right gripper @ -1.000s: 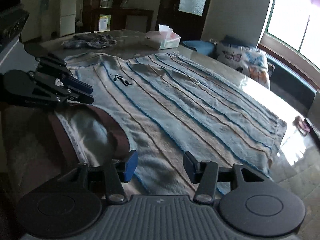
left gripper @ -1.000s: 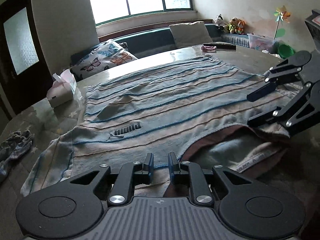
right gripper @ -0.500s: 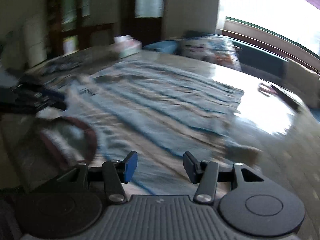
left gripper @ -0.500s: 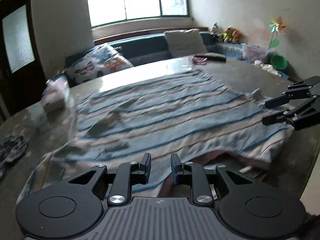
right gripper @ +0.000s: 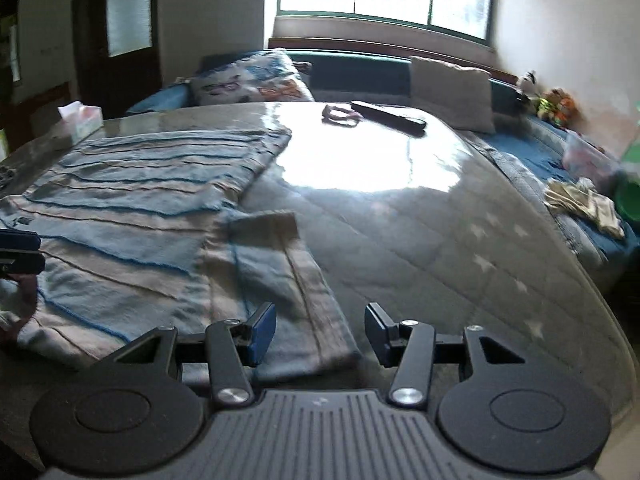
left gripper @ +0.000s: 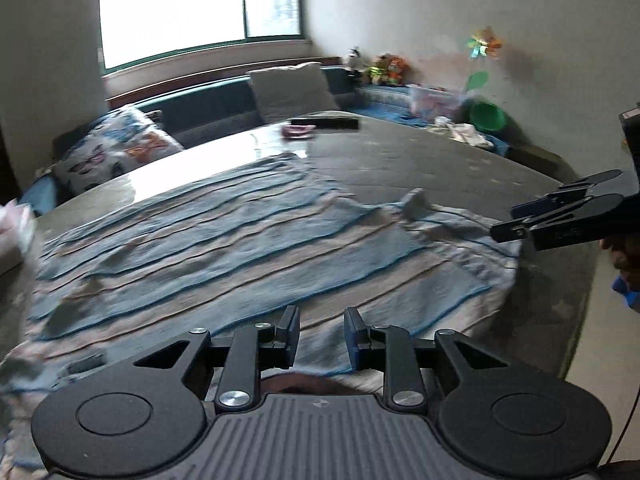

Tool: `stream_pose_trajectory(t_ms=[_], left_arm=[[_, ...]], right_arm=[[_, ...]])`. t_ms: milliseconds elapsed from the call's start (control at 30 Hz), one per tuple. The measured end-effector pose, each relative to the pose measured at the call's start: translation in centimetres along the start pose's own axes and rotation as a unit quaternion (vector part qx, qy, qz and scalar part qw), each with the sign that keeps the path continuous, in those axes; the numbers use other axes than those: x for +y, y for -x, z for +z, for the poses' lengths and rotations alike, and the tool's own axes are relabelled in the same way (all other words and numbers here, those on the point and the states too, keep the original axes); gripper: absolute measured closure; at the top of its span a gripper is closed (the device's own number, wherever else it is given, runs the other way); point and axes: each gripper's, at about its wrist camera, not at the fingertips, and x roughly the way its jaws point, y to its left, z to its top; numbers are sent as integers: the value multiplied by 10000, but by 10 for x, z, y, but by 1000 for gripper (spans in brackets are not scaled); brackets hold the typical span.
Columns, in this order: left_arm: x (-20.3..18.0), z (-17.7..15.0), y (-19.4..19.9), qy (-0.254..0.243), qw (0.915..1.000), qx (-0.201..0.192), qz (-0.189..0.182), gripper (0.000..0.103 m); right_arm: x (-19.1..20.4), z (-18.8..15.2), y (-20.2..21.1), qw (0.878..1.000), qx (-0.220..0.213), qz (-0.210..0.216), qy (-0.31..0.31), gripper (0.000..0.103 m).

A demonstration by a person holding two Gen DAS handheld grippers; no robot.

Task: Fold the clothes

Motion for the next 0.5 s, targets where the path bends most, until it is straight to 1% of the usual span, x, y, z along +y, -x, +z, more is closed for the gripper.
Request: stream_pose_trajectory(t_ms=[33,133,167,200,267,367,433,500], left_arm=[[-5,1,-3,-46,10000,4,-70,77],[-17,4,-11,-166,9996,38,-225,76],[-21,4,-14,-205,9994,61,-273,76],[-24,4,-17,-237,9992,86,-305,76],[-30,4,-21,-299,9988,137,-358,76],[-35,3,-24,-378,9982,169,-426,76],[-37,1,-24,-392,9980,178,-456,76],[-36,0,-23,-399,9979,180,-472,76]], right_arm=[[-1,-2,0,10000,14,-38,-47,55],[-3,-7,-1,9997,55,-52,-242,67],[-3,-8,-1,9996,38,-61,-272,69],[-3,-8,0,9996,14,-85,-272,78],[-3,-8,1,9995,-22,-79,-309,89],[-2,-4,6,9992,-117,-5,-385,96],[0,3,14,9991,-228,48,-363,97],[2,14,24,9982,-347,241,-424,97]])
